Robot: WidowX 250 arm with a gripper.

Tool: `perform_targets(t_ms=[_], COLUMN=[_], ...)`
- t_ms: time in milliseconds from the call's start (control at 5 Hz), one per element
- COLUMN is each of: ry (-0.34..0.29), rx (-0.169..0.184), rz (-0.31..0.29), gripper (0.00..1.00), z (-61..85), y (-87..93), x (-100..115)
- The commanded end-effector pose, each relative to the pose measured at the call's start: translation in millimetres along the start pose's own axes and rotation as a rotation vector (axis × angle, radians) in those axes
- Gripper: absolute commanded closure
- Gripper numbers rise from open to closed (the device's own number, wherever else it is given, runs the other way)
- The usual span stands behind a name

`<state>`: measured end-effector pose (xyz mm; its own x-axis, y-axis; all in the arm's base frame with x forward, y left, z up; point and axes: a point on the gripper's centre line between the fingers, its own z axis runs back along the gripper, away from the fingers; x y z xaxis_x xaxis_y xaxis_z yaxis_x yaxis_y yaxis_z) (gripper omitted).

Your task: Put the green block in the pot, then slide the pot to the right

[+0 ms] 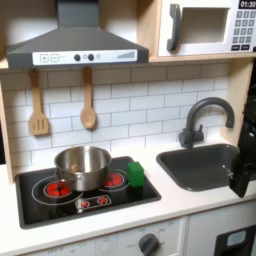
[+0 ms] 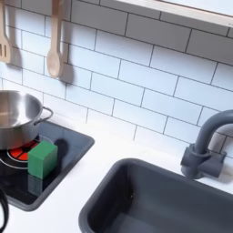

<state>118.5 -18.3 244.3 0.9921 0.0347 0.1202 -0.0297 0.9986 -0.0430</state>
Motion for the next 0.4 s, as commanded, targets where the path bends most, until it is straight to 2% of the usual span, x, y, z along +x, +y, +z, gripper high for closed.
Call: perform_targets(t_ms=[0, 200], ry=[-0.001, -0.012], rx=[-0.002, 0.033], rz=[0.000, 0.003], gripper=[0.00, 0.00], z=[0.4, -2.2], y=[-0.3, 5.8], x=[0.1, 13.8])
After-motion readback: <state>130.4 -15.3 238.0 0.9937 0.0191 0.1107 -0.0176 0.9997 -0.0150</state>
